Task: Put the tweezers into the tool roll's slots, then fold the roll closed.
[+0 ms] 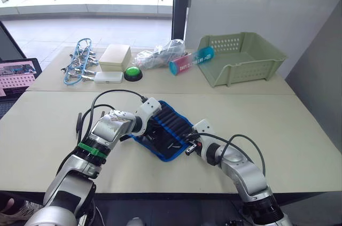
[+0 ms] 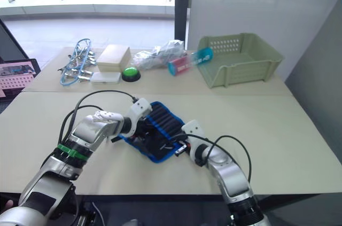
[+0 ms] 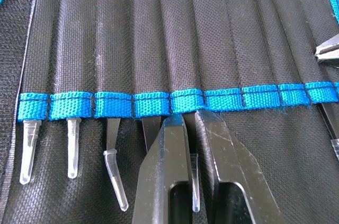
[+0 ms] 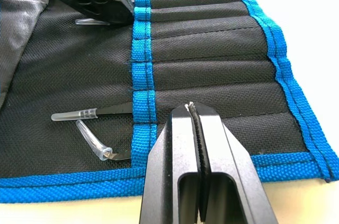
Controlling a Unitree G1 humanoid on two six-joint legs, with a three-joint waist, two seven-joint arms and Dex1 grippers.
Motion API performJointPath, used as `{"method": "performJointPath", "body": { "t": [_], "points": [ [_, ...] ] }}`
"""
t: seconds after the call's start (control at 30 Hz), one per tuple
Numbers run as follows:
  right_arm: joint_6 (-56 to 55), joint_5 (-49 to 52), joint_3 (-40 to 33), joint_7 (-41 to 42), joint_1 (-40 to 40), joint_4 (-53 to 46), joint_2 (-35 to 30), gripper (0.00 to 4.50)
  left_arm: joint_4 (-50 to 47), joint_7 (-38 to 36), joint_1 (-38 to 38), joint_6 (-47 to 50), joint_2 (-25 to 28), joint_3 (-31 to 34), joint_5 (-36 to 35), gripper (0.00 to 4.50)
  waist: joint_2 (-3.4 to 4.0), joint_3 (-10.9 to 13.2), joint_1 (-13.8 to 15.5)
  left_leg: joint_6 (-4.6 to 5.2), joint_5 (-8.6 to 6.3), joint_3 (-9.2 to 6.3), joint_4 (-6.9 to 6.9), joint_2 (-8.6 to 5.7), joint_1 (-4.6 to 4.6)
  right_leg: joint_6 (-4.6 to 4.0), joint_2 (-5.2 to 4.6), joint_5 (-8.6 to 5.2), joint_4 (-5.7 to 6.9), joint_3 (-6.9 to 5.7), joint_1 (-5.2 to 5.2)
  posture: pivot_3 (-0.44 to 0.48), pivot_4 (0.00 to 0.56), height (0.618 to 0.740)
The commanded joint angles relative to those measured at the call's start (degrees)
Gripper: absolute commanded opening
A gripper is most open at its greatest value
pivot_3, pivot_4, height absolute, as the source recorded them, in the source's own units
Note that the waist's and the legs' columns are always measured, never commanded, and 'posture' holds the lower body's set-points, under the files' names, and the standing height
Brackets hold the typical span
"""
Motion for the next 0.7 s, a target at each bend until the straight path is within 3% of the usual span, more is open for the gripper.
{"method": "performJointPath", "body": {
  "t": [0.03,0.07,0.3,0.4,0.5,0.6,0.7],
  "points": [
    [3.9,-1.1,2.3,-0.1,2.1,3.2,-0.5,0.0,1.7,-0.1,0.2,-1.4,-0.9,0.4,2.4,0.05,0.0,0.0,0.1,0.01,0.0,-0.01,0.04,0.0,0.03,0.0,0.0,0.0,-0.01,0.0,0.04,0.0,0.15,0.722],
    [3.9,-1.1,2.3,0.0,2.1,3.2,-0.5,0.0,1.1,-0.3,0.4,-1.1,-0.7,0.8,2.4,0.05,0.01,0.0,0.1,0.01,-0.01,-0.01,0.05,0.0,0.04,0.0,-0.01,0.0,-0.02,0.0,0.06,0.0,0.15,0.722],
    [3.7,-1.1,2.3,-0.2,1.8,3.4,-0.2,0.0,-12.2,-1.2,2.4,9.5,3.2,8.1,-2.6,2.39,0.01,0.0,-0.4,0.02,-0.01,-0.02,-0.05,0.0,0.01,0.0,0.0,0.0,0.05,0.0,0.03,0.0,0.15,0.722],
    [3.5,-1.1,2.3,-0.2,1.7,3.6,-0.1,0.0,-20.6,-0.9,3.5,17.7,5.5,14.7,-7.6,3.33,0.01,0.0,-0.7,0.02,-0.01,-0.02,-0.11,0.01,-0.02,0.0,0.01,0.0,0.02,-0.01,-0.02,0.0,0.15,0.722],
    [3.2,-1.1,2.3,-0.2,1.5,4.1,0.0,0.0,-27.8,0.4,4.4,27.4,5.6,27.6,-14.9,4.41,0.02,0.0,-0.8,0.02,-0.01,-0.02,-0.12,0.01,-0.04,0.0,0.01,0.0,-0.01,-0.01,-0.01,0.0,0.15,0.722],
    [2.9,-1.0,2.5,-0.1,1.4,4.3,0.1,0.0,-33.8,1.4,10.5,28.4,7.2,38.9,-18.2,4.49,0.09,0.0,-1.4,0.03,-0.02,-0.04,-0.14,0.01,-0.01,0.01,0.01,-0.01,0.0,0.0,0.0,0.0,0.15,0.722],
    [2.7,-0.9,2.4,0.2,1.0,4.5,0.1,0.0,-38.8,4.4,21.8,13.4,5.8,50.9,-14.7,4.49,0.21,0.0,-1.9,0.03,-0.02,-0.01,-0.24,0.01,0.08,0.01,0.01,-0.01,-0.01,0.02,0.01,0.0,0.15,0.722]
  ]
}}
